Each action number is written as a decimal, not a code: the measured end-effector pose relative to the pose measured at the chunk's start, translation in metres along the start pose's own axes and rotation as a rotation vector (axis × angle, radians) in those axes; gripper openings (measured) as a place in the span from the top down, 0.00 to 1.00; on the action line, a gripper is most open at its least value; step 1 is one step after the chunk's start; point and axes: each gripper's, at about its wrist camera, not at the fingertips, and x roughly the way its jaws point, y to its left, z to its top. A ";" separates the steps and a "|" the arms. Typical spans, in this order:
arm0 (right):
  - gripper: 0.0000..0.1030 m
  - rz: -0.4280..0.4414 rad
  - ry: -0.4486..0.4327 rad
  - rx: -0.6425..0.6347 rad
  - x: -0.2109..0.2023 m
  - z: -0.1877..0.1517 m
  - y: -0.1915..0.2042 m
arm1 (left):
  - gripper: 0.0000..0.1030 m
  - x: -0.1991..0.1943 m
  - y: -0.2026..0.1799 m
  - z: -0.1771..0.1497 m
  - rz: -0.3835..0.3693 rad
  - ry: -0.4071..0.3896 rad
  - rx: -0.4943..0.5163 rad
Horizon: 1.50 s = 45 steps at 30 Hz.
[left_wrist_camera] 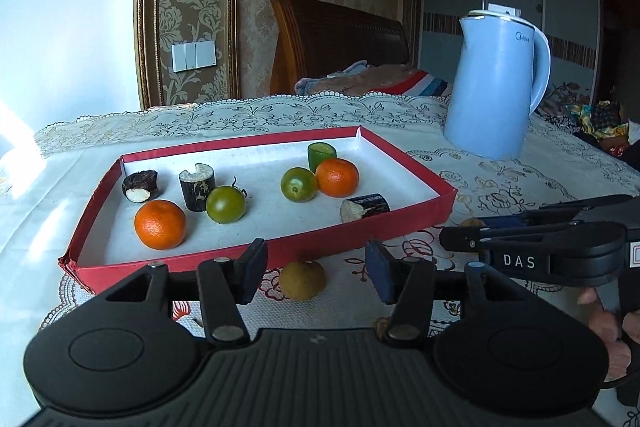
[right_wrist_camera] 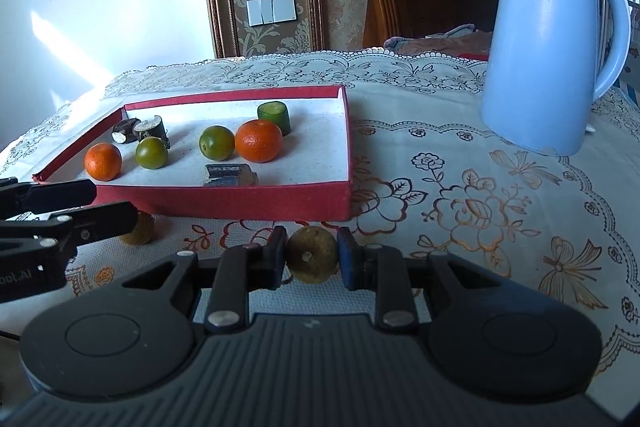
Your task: Organize fruits
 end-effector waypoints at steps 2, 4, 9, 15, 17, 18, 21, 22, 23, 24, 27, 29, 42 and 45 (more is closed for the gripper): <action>0.75 0.002 -0.003 -0.005 -0.001 0.000 0.001 | 0.48 0.008 -0.004 -0.001 0.027 0.023 0.022; 0.75 0.010 0.001 -0.001 -0.001 -0.001 0.001 | 0.57 0.015 -0.004 -0.001 0.035 0.055 0.021; 0.75 0.007 -0.001 -0.010 -0.001 -0.001 0.003 | 0.74 0.024 0.002 -0.002 0.038 0.097 -0.001; 0.75 -0.006 -0.023 -0.012 -0.005 -0.001 0.004 | 0.74 0.006 -0.001 -0.004 0.057 0.003 0.031; 0.75 -0.010 -0.038 -0.017 -0.008 0.000 0.005 | 0.74 -0.001 0.000 -0.003 0.060 -0.024 0.030; 0.75 -0.012 -0.047 -0.021 -0.009 0.001 0.006 | 0.74 -0.003 0.002 -0.001 0.058 -0.031 0.019; 0.75 -0.008 -0.060 -0.040 -0.011 0.007 0.012 | 0.74 -0.005 0.011 0.007 0.072 -0.026 -0.014; 0.75 -0.008 -0.063 -0.045 -0.011 0.009 0.014 | 0.74 -0.005 0.016 0.010 0.077 -0.023 -0.032; 0.75 -0.005 -0.065 -0.050 -0.010 0.012 0.017 | 0.74 -0.004 0.021 0.012 0.080 -0.019 -0.052; 0.75 0.000 -0.065 -0.054 -0.009 0.015 0.020 | 0.74 -0.003 0.026 0.015 0.082 -0.013 -0.068; 0.75 0.012 -0.071 -0.074 -0.005 0.026 0.032 | 0.74 0.000 0.040 0.022 0.111 -0.012 -0.093; 0.75 0.012 -0.072 -0.089 0.001 0.033 0.041 | 0.74 0.003 0.052 0.025 0.132 -0.011 -0.117; 0.75 -0.013 -0.004 -0.094 0.071 0.067 0.073 | 0.74 0.036 0.086 0.037 0.257 -0.028 -0.163; 0.75 -0.045 -0.007 -0.109 0.082 0.068 0.077 | 0.74 0.042 0.086 0.039 0.280 -0.036 -0.151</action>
